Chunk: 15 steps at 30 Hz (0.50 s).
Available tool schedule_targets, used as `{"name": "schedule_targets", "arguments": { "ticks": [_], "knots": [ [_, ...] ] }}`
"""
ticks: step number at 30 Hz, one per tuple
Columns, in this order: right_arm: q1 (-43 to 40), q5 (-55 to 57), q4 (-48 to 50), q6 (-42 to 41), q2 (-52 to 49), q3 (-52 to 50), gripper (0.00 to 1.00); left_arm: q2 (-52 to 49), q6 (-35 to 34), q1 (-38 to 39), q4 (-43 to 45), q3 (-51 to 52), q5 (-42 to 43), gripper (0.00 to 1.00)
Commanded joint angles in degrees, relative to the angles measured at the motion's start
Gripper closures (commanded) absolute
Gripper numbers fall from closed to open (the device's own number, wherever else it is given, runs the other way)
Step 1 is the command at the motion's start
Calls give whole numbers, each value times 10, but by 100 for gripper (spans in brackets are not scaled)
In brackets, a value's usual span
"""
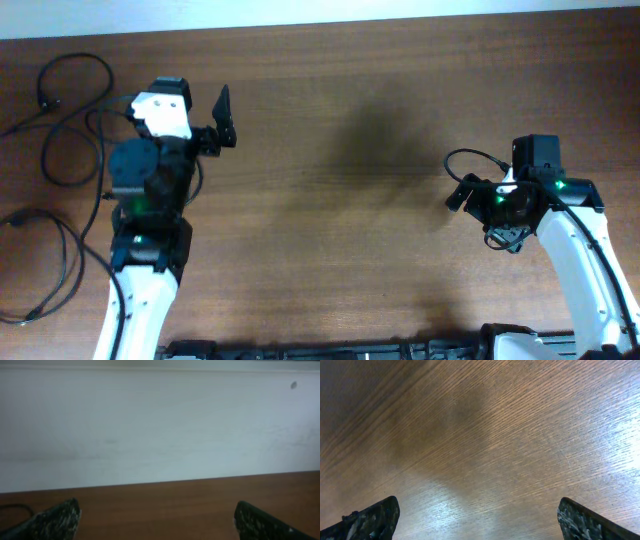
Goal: Untangle cables
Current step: 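Release the cable at the left edge and lift the left gripper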
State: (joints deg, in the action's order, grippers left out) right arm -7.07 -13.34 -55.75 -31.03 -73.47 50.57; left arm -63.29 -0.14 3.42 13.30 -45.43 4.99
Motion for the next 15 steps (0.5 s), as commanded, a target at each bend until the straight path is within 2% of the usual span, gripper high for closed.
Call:
{"name": "schedule_targets", "arguments": {
  "ticks": [1,3,5,7,11,15],
  "knots": [
    [3,3,0,3,-2,1,1,63,4,-2,-57,-3,-75,1],
    [3,3,0,3,-2,1,1,93,4,-2,-94,-3,-164,1],
    [3,3,0,3,-2,1,1,120,4,-2,-148,-3,-286,1],
    [3,3,0,3,-2,1,1,127,4,-2,-186,-3,-335,1],
    [3,3,0,3,-2,1,1,126,4,-2,-240,-3,-337,1],
    [3,3,0,3,-2,1,1,126,4,-2,-241,-3,-337,1]
  ]
}}
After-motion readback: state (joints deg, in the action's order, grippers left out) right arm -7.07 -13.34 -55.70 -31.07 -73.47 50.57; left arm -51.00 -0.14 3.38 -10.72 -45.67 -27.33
